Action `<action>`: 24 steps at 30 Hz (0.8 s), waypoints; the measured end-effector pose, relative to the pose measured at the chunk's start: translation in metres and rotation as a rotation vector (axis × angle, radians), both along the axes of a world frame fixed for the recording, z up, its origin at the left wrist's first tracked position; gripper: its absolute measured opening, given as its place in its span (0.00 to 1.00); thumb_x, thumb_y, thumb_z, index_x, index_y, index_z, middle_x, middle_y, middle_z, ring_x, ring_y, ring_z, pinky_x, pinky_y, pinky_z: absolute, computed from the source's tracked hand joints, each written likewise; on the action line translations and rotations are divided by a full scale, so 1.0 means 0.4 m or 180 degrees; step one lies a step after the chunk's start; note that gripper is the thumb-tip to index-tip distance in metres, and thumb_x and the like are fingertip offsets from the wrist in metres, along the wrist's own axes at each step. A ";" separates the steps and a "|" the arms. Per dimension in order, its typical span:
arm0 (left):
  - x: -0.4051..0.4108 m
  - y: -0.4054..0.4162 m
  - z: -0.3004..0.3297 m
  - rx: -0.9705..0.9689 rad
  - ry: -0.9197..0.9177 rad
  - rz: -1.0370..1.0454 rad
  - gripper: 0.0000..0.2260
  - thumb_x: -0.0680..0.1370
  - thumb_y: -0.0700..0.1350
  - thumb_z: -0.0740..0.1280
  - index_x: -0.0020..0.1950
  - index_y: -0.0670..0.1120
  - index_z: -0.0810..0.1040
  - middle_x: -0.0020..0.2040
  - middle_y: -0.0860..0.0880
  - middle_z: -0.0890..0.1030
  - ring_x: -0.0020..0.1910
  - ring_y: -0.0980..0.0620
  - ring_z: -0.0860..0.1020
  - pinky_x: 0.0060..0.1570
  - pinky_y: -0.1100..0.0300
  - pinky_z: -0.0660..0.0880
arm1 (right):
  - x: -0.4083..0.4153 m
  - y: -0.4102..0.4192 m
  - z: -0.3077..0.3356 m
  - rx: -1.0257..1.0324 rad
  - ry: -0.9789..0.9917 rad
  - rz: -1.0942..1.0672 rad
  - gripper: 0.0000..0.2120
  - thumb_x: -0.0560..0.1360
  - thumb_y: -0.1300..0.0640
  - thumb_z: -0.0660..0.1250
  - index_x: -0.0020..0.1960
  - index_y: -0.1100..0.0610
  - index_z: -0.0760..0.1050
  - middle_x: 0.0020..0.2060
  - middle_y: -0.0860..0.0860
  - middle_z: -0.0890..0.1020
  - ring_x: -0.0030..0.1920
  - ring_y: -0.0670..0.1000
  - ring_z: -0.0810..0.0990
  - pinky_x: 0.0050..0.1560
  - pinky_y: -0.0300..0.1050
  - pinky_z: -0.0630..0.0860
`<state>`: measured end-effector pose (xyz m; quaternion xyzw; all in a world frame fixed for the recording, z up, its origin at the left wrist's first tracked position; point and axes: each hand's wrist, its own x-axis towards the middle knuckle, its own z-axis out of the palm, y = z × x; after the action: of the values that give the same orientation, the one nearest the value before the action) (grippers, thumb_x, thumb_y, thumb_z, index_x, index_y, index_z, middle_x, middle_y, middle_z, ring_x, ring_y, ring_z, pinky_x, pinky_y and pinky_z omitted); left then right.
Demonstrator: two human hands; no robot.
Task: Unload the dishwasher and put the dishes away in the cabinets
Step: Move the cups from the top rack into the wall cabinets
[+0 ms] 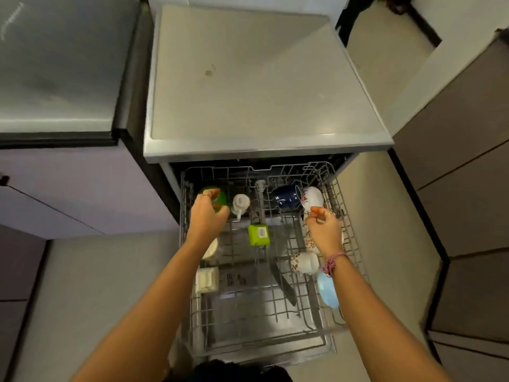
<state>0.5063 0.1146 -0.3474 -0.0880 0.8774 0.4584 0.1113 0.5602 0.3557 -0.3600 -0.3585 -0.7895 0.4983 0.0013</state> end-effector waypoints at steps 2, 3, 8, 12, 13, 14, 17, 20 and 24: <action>-0.028 0.046 -0.061 -0.0099 -0.0274 0.0106 0.20 0.75 0.41 0.66 0.67 0.40 0.69 0.59 0.43 0.76 0.53 0.44 0.77 0.49 0.54 0.73 | -0.038 0.020 -0.052 -0.0164 -0.0175 0.0015 0.10 0.74 0.64 0.66 0.52 0.54 0.73 0.46 0.52 0.79 0.45 0.53 0.77 0.48 0.45 0.74; -0.039 0.071 -0.086 -0.0189 -0.0452 0.0120 0.19 0.76 0.42 0.66 0.65 0.39 0.70 0.57 0.42 0.76 0.53 0.43 0.77 0.47 0.53 0.73 | -0.054 0.029 -0.077 -0.0271 -0.0276 -0.0028 0.09 0.73 0.64 0.66 0.52 0.56 0.73 0.44 0.52 0.78 0.44 0.53 0.76 0.46 0.44 0.72; -0.119 0.150 -0.217 -0.0423 -0.0708 -0.0007 0.23 0.74 0.42 0.69 0.67 0.37 0.68 0.61 0.37 0.74 0.60 0.37 0.73 0.57 0.48 0.72 | -0.154 0.034 -0.204 -0.1030 -0.0557 -0.0387 0.21 0.68 0.49 0.74 0.56 0.60 0.75 0.47 0.54 0.80 0.47 0.54 0.77 0.50 0.47 0.73; -0.187 0.185 -0.309 -0.0776 -0.0694 -0.0198 0.24 0.73 0.40 0.69 0.67 0.34 0.68 0.64 0.35 0.72 0.62 0.37 0.72 0.59 0.49 0.70 | -0.217 0.029 -0.271 -0.1667 -0.0805 -0.0703 0.33 0.74 0.44 0.67 0.71 0.63 0.65 0.67 0.57 0.72 0.66 0.60 0.72 0.61 0.50 0.72; -0.200 0.191 -0.331 -0.0796 -0.0683 -0.0262 0.25 0.74 0.39 0.69 0.68 0.34 0.66 0.65 0.35 0.70 0.63 0.36 0.70 0.60 0.49 0.68 | -0.231 0.028 -0.289 -0.1860 -0.0864 -0.0730 0.32 0.76 0.46 0.66 0.71 0.64 0.63 0.68 0.58 0.70 0.65 0.60 0.72 0.55 0.51 0.74; -0.212 0.197 -0.355 -0.0864 -0.0638 -0.0391 0.27 0.74 0.39 0.68 0.70 0.33 0.64 0.67 0.34 0.68 0.65 0.36 0.68 0.62 0.50 0.66 | -0.253 0.024 -0.307 -0.1948 -0.0846 -0.0763 0.34 0.75 0.43 0.67 0.71 0.64 0.64 0.68 0.58 0.71 0.60 0.60 0.75 0.47 0.51 0.77; -0.254 0.212 -0.417 -0.1362 -0.0409 -0.0883 0.31 0.76 0.44 0.68 0.73 0.35 0.59 0.71 0.35 0.63 0.69 0.36 0.65 0.65 0.48 0.65 | -0.322 0.005 -0.349 -0.1710 -0.0514 -0.1070 0.39 0.66 0.37 0.72 0.66 0.61 0.68 0.61 0.53 0.76 0.40 0.47 0.74 0.30 0.34 0.73; -0.274 0.225 -0.451 -0.1976 -0.0507 -0.1251 0.33 0.75 0.48 0.69 0.75 0.42 0.58 0.71 0.39 0.63 0.69 0.39 0.64 0.64 0.47 0.67 | -0.369 0.002 -0.382 -0.1743 -0.0260 -0.1533 0.35 0.68 0.47 0.75 0.69 0.59 0.66 0.64 0.52 0.74 0.56 0.53 0.77 0.45 0.31 0.73; -0.264 0.213 -0.489 -0.2115 -0.0554 -0.1354 0.31 0.76 0.40 0.66 0.76 0.45 0.57 0.70 0.38 0.62 0.66 0.37 0.66 0.61 0.46 0.71 | -0.392 0.016 -0.409 -0.1738 -0.0304 -0.1698 0.39 0.66 0.44 0.75 0.70 0.58 0.65 0.65 0.53 0.74 0.59 0.56 0.77 0.58 0.42 0.74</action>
<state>0.4005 0.1997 -0.5429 0.0259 0.9637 0.1074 0.2430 0.4032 0.3619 -0.5234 -0.5612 -0.5059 0.6551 -0.0015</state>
